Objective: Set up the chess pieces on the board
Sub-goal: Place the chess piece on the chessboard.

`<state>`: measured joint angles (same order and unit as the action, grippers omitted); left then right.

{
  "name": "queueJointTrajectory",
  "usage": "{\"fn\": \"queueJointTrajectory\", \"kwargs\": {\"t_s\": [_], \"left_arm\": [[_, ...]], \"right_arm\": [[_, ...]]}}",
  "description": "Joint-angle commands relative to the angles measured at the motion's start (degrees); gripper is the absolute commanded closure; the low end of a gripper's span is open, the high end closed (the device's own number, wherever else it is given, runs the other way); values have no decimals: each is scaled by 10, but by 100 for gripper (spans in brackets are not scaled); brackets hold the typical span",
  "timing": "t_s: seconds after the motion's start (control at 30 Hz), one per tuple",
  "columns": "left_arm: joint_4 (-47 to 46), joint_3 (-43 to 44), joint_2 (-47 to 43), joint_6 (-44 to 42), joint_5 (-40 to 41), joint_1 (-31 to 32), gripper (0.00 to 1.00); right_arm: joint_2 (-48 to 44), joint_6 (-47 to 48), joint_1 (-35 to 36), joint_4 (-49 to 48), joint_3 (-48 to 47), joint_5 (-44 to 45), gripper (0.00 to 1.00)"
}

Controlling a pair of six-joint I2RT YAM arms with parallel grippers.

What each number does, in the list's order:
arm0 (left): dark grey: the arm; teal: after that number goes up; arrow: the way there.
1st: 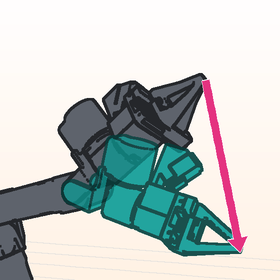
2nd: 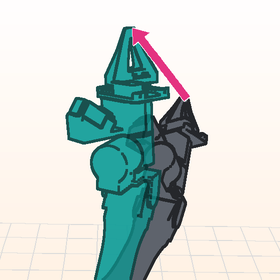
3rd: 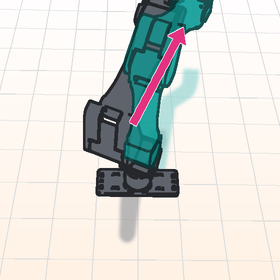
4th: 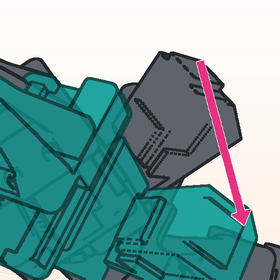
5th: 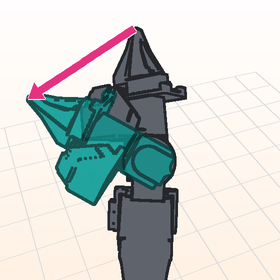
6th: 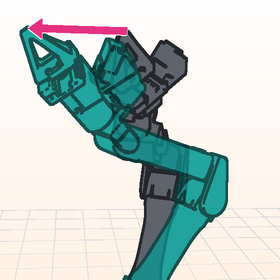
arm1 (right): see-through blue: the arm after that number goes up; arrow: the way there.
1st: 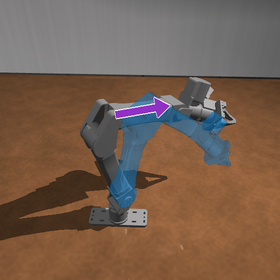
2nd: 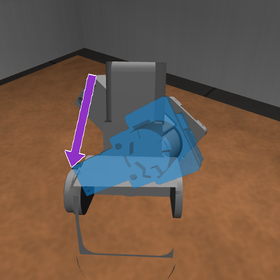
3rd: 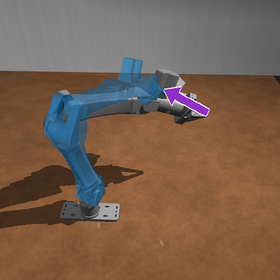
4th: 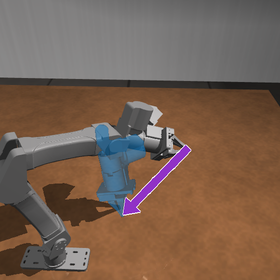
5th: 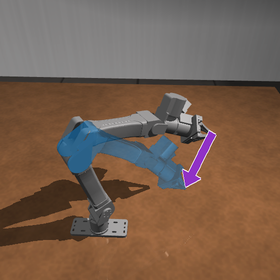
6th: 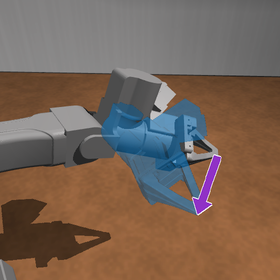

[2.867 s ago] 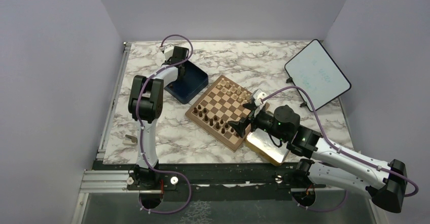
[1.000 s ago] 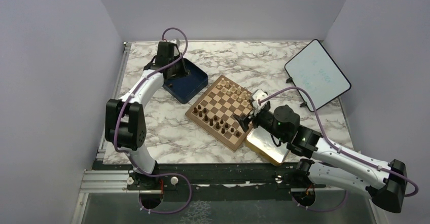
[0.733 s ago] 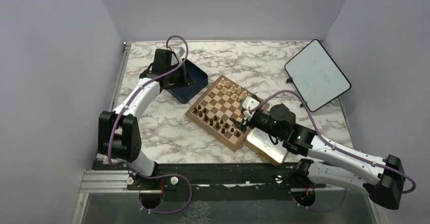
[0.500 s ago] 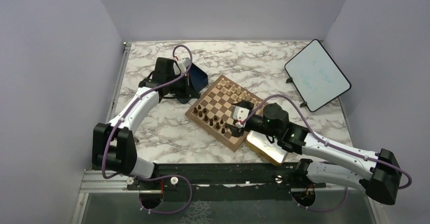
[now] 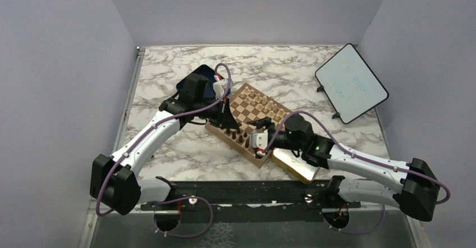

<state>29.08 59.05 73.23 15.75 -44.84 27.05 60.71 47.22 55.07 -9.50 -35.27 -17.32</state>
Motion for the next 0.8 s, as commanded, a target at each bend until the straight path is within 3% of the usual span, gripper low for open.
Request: {"fn": "queueJointTrajectory", "kwargs": {"t_s": [0.0, 0.27, 0.77], "left_arm": [[3, -16, -24, -13, -57, 8, 100], [3, -30, -41, -16, -66, 21, 100], [3, -32, -38, -12, -63, 31, 100]], "right_arm": [[10, 24, 2, -20, -5, -23, 33], [29, 32, 2, -39, -11, -7, 45], [49, 66, 3, -61, -20, -28, 47]]}}
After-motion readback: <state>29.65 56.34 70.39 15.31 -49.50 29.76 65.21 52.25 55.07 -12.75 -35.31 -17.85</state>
